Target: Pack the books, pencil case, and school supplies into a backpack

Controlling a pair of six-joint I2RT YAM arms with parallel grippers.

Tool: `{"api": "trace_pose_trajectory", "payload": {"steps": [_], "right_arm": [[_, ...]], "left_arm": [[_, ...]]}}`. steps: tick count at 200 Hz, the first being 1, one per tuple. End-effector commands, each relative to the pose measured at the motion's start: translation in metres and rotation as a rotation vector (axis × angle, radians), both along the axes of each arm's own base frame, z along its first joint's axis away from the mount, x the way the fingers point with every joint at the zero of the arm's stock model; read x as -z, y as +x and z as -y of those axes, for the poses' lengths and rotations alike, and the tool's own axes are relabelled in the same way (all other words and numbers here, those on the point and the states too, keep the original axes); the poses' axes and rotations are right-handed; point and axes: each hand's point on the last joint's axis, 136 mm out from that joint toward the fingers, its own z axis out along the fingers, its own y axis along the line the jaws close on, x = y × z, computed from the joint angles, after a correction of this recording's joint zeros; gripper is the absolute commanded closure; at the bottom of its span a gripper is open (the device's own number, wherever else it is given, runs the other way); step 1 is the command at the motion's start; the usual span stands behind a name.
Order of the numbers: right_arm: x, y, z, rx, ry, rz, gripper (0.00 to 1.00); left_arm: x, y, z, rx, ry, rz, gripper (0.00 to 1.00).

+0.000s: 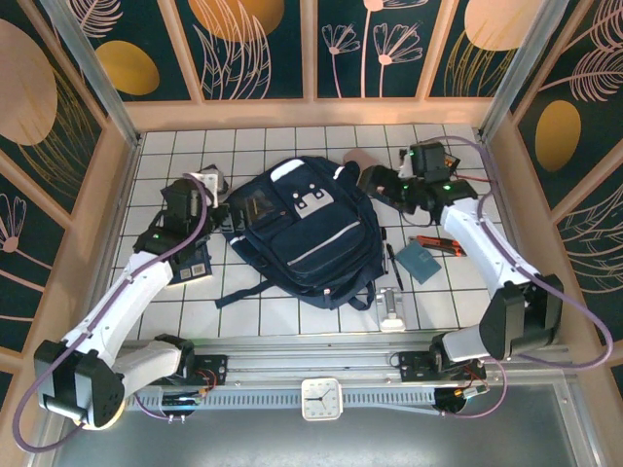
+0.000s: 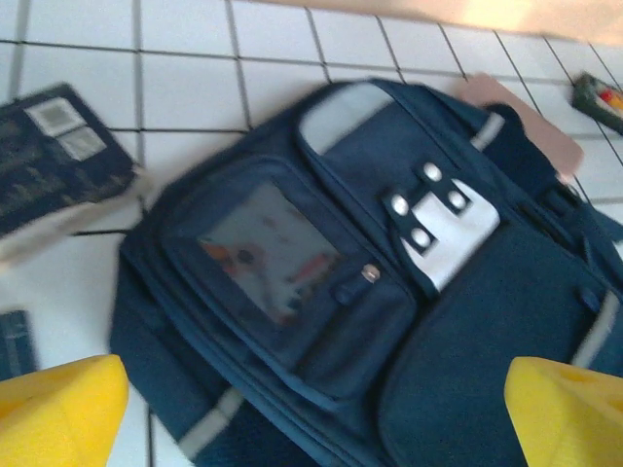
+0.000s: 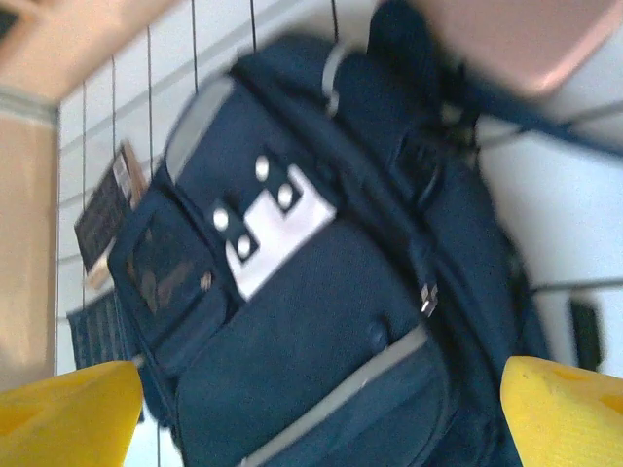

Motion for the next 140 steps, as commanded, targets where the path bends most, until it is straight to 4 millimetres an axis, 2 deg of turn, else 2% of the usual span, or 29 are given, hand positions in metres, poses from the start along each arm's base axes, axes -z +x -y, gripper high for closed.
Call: {"api": "trace_pose_trajectory", "payload": {"steps": [1,26,58,107,109,112,140], "right_arm": [[0.041,-0.033,-0.01,-0.006,0.021,-0.201,0.06],[0.07,-0.054,-0.014,-0.007,0.037,-0.279,0.09],[0.092,-0.064,-0.016,-0.001,0.032,-0.32,0.14],[0.113,-0.056,-0.013,0.045,0.0,-0.323,0.2],[0.114,-0.056,-0.012,0.049,-0.001,-0.323,0.2],[0.116,-0.055,-0.012,0.052,-0.001,-0.323,0.2],[0.12,-0.042,-0.014,0.064,-0.012,-0.314,0.25]], "left_arm": [[0.014,-0.014,0.024,0.082,0.033,-0.068,0.01],[0.021,-0.021,0.05,0.174,0.136,-0.07,0.01],[0.026,-0.027,0.076,0.255,0.177,-0.057,0.01],[0.038,-0.026,0.089,0.297,0.192,-0.074,0.01],[0.029,-0.023,0.091,0.297,0.185,-0.056,0.01],[0.027,-0.022,0.092,0.296,0.186,-0.05,0.01],[0.024,-0.02,0.094,0.303,0.197,-0.044,0.01]]}}
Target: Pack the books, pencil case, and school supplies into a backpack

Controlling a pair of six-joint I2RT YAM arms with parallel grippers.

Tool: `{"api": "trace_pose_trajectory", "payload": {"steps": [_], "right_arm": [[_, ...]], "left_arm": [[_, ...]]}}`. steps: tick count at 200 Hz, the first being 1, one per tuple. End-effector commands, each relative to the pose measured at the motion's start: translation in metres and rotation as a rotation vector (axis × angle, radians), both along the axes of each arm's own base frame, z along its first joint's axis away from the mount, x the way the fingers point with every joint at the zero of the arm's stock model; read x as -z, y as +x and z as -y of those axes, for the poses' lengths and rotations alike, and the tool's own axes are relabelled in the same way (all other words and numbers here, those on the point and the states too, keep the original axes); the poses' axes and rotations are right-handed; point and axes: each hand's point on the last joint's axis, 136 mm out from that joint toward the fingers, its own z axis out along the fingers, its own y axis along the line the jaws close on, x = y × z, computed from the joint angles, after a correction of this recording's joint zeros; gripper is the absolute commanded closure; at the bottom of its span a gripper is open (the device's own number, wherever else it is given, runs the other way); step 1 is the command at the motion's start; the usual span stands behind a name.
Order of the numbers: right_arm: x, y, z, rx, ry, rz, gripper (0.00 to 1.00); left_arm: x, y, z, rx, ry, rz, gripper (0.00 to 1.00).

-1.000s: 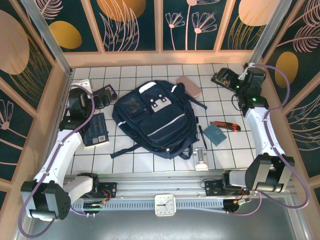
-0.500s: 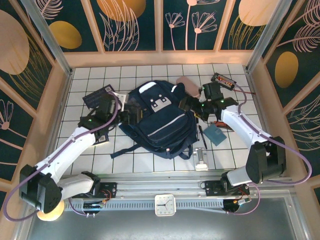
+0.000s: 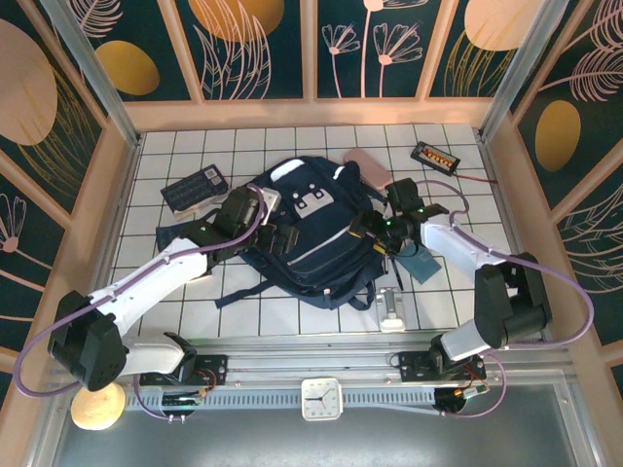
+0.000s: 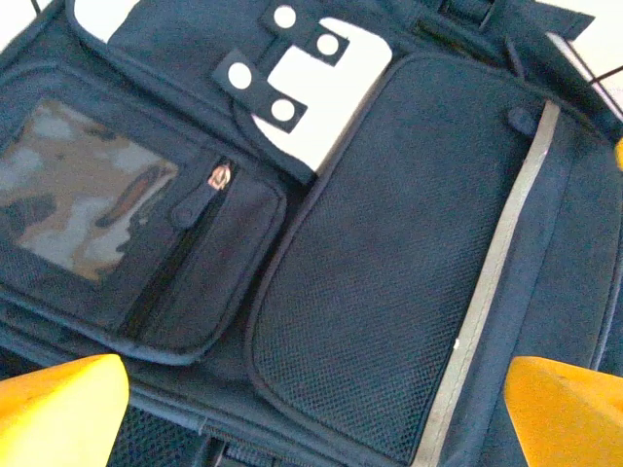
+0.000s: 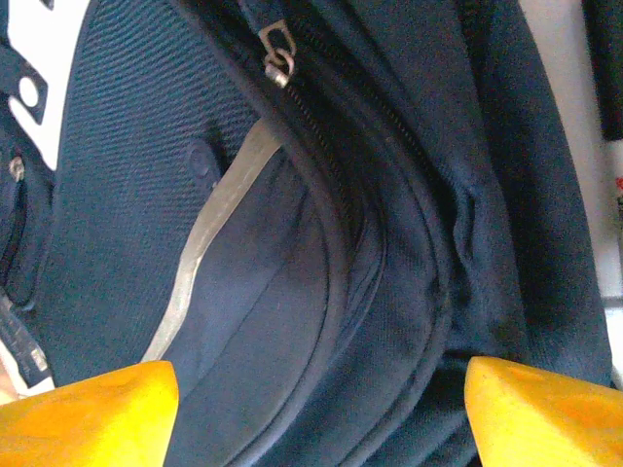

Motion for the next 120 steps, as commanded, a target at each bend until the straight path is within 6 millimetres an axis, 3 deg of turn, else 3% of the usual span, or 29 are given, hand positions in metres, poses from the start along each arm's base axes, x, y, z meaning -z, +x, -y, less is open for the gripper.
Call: {"api": "trace_pose_trajectory", "payload": {"steps": [1,80,96,120], "right_arm": [[0.006,0.014,-0.001,0.026,-0.021,0.02,0.25],[0.017,0.041,-0.009,0.037,-0.057,0.018,0.42],[0.017,0.044,-0.012,0.031,-0.057,0.019,0.52],[0.018,0.042,-0.015,0.029,-0.057,0.013,0.85]], "left_arm": [[-0.018,0.006,0.006,0.023,0.003,0.051,0.01],[-0.008,0.0,0.001,0.027,0.024,0.042,0.01],[-0.007,0.0,0.002,0.033,0.026,0.041,0.01],[-0.002,-0.003,0.006,0.054,0.043,0.036,0.01]]}}
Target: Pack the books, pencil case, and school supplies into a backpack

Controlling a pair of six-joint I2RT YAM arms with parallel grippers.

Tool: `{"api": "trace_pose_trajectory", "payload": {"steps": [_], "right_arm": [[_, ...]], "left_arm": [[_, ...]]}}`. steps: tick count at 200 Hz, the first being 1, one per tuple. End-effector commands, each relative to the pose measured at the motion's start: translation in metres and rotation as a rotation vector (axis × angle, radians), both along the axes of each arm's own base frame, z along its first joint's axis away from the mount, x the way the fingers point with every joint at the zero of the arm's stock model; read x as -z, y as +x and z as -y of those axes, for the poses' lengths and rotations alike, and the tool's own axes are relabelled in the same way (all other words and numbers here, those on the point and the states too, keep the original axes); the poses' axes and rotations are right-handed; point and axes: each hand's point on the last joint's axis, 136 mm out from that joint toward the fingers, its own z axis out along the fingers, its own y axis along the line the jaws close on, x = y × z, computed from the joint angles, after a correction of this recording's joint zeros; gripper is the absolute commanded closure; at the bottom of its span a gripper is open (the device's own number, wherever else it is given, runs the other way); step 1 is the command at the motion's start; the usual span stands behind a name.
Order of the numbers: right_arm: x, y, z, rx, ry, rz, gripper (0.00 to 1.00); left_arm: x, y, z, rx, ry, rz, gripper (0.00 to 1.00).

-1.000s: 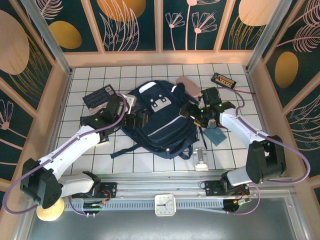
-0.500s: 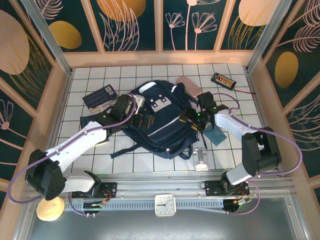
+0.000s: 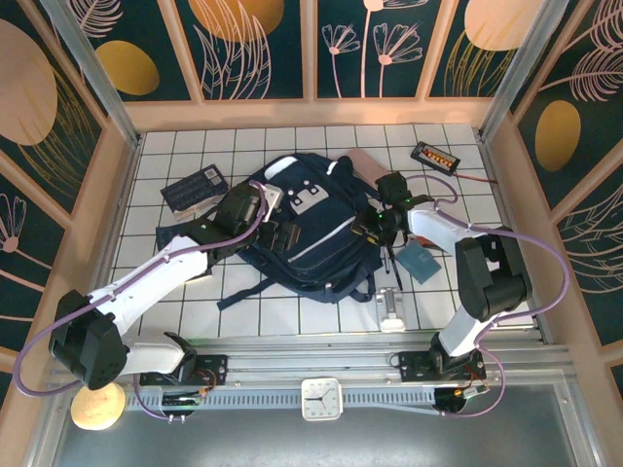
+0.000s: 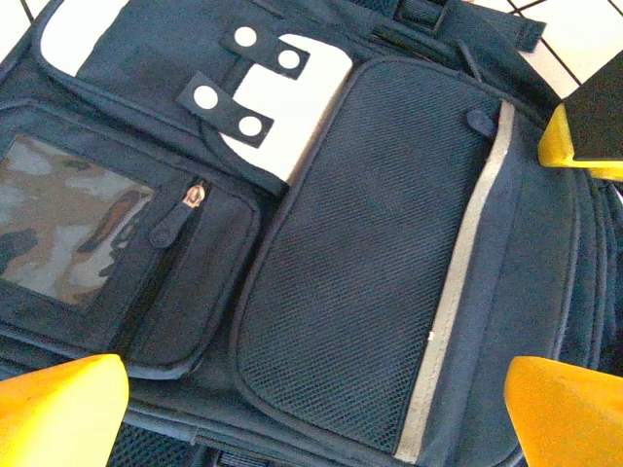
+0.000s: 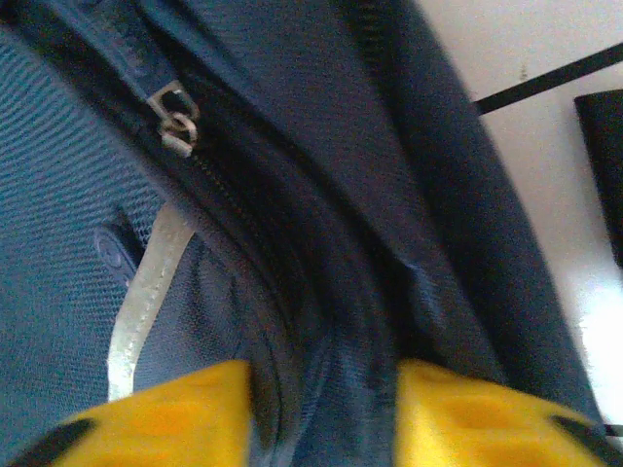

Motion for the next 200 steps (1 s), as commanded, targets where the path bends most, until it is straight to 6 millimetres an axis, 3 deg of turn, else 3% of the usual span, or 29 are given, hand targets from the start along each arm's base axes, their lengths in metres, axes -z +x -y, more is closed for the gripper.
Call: {"api": "trace_pose_trajectory", "payload": {"steps": [1,11,61,82,121,147,164,193,200], "right_arm": [[-0.008,0.008,-0.012,-0.007,0.012,0.034,0.86],[-0.01,0.007,-0.015,-0.01,0.02,0.033,0.95],[-0.028,-0.005,-0.022,-0.031,0.032,0.051,1.0],[-0.05,0.0,-0.029,-0.031,0.07,0.092,1.0],[-0.106,0.005,-0.047,-0.008,0.171,0.15,1.0],[-0.127,0.003,-0.056,0.02,0.246,0.154,1.0],[-0.134,-0.001,-0.059,0.034,0.278,0.144,1.0],[-0.15,-0.006,-0.064,0.047,0.328,0.147,1.0],[-0.152,-0.006,-0.064,0.048,0.332,0.15,1.0]], "left_arm": [[0.004,-0.004,0.003,0.03,0.033,0.011,0.01],[0.006,-0.005,0.006,0.042,0.035,0.009,0.01],[0.031,-0.028,0.037,0.201,0.106,-0.022,0.01],[0.041,-0.036,0.049,0.24,0.126,-0.035,0.01],[0.032,-0.031,0.081,0.293,0.148,0.013,0.01],[0.033,-0.032,0.104,0.333,0.14,0.04,0.01],[0.04,-0.026,0.112,0.307,0.176,0.049,0.01],[0.04,0.003,0.112,0.159,0.259,0.087,0.01],[0.052,0.007,0.117,0.157,0.281,0.065,0.01]]}}
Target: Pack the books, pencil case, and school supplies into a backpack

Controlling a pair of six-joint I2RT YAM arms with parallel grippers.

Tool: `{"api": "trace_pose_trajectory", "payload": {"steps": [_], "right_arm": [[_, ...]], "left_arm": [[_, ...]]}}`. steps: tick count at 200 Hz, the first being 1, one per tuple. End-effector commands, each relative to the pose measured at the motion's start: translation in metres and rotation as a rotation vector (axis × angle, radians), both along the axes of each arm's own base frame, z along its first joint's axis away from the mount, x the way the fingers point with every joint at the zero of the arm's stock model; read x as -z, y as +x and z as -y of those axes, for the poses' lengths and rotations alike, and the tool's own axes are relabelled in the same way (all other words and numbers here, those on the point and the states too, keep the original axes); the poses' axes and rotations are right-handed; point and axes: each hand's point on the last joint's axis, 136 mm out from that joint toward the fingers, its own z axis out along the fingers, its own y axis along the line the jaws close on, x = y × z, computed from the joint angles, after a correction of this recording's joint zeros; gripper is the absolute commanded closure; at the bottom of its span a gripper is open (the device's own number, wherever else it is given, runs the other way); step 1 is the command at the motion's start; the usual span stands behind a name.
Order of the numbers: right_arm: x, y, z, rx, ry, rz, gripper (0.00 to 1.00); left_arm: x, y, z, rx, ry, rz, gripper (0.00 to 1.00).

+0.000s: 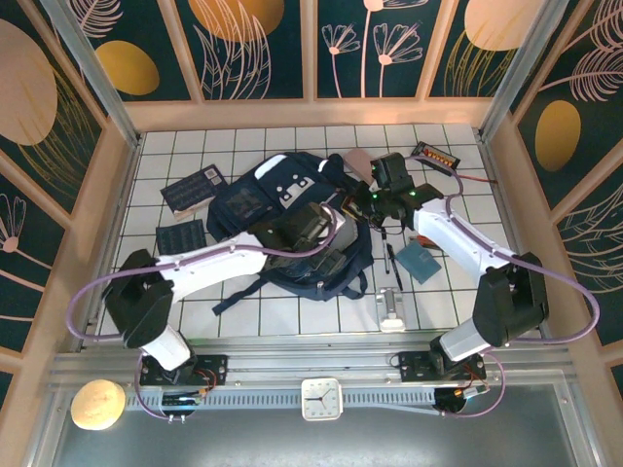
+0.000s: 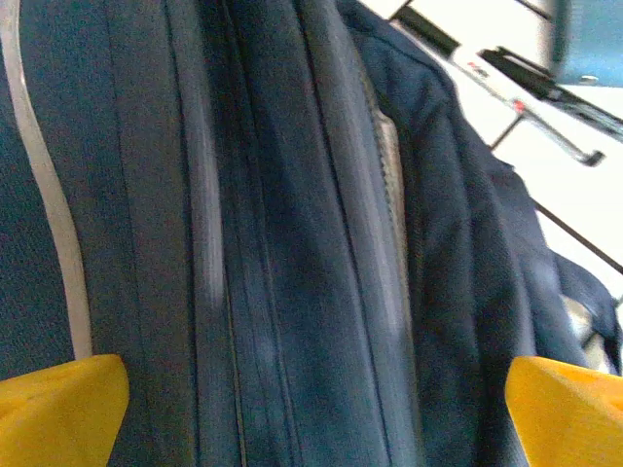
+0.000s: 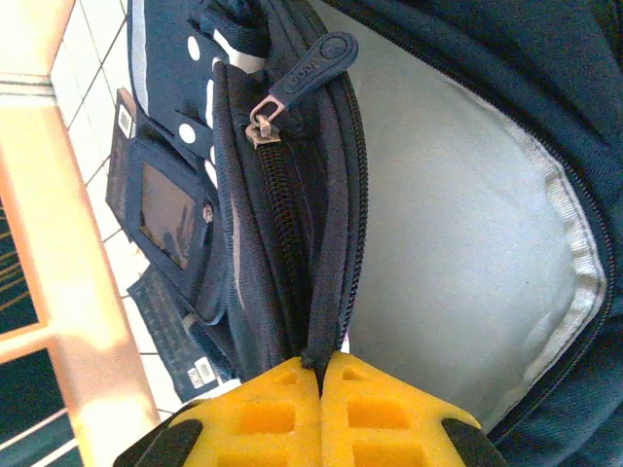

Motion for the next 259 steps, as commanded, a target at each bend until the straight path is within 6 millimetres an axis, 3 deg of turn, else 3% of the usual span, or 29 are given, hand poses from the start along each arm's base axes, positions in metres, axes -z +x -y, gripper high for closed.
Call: {"api": "trace_pose_trajectory", "payload": {"steps": [1,28,52,80,100,121,154,189,202,230,242,248,259], "right_arm": [[-0.038,-0.006,-0.014,-0.011,0.106,0.037,1.0],[-0.02,-0.009,-0.004,-0.018,0.035,0.012,1.0],[0.007,-0.015,0.016,-0.001,-0.028,-0.016,1.0],[0.019,-0.018,0.03,0.012,-0.025,-0.03,1.0],[0.026,-0.019,0.037,0.0,-0.073,-0.03,0.86],[0.031,-0.022,0.037,-0.016,-0.08,-0.031,0.83],[0.034,-0.026,0.036,-0.023,-0.065,-0.033,0.73],[0.05,-0.03,0.047,-0.032,-0.138,-0.061,0.43],[0.056,-0.033,0.049,-0.051,-0.148,-0.074,0.37],[0.074,-0.042,0.048,-0.084,-0.163,-0.126,0.36],[0.083,-0.044,0.052,-0.074,-0.176,-0.14,0.36],[0.087,-0.044,0.055,-0.067,-0.176,-0.147,0.36],[0.093,-0.043,0.057,-0.059,-0.175,-0.157,0.36]], "left_arm": [[0.001,0.027,0.002,-0.109,0.055,0.056,0.01],[0.008,0.022,0.015,-0.063,0.038,0.017,0.01],[0.02,0.01,0.004,-0.048,0.059,-0.015,0.03],[0.041,-0.006,-0.001,-0.03,0.061,-0.079,0.03],[0.051,-0.009,0.0,-0.034,0.046,-0.101,0.03],[0.059,-0.006,0.0,-0.049,0.06,-0.104,0.07],[0.063,-0.001,0.003,-0.027,0.096,-0.091,0.28],[0.064,-0.008,0.002,0.02,0.106,-0.1,0.3],[0.067,-0.012,-0.001,0.027,0.108,-0.111,0.3],[0.066,-0.017,-0.003,0.035,0.095,-0.116,0.27],[0.063,-0.018,-0.001,0.044,0.084,-0.118,0.17],[0.06,-0.018,0.0,0.047,0.076,-0.117,0.03],[0.052,-0.017,0.003,0.054,0.054,-0.111,0.01]]}}
